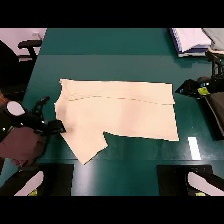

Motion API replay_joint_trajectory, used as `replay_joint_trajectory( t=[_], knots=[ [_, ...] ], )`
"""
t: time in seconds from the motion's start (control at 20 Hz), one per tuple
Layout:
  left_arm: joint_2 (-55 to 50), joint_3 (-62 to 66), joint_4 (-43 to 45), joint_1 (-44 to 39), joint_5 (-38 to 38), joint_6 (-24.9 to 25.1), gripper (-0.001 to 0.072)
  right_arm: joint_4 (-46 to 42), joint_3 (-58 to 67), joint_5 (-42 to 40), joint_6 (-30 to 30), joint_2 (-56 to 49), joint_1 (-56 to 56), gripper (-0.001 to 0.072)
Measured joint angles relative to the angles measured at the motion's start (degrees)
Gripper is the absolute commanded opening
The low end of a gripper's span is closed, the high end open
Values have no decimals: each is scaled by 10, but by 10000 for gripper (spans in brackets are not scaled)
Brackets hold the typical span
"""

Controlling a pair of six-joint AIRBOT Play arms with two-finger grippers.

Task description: Fold the shirts.

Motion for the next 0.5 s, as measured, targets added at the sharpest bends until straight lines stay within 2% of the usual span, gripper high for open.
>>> replay_joint_trajectory(
  t=[0.35, 0.4, 0.45, 0.5],
  knots=[
    [14, -75, -81, 0, 56, 4, 533, 22, -10, -8, 0, 9, 0, 406],
    [14, -79, -91, 0, 65, 8, 324, 23, -11, -7, 0, 10, 0, 407],
    [13, -83, -96, 0, 80, 12, 68, 23, -11, -7, 0, 10, -1, 407],
    [13, -85, -94, 0, 88, 16, 34, 24, -11, -3, 0, 10, -3, 406]
  ],
)
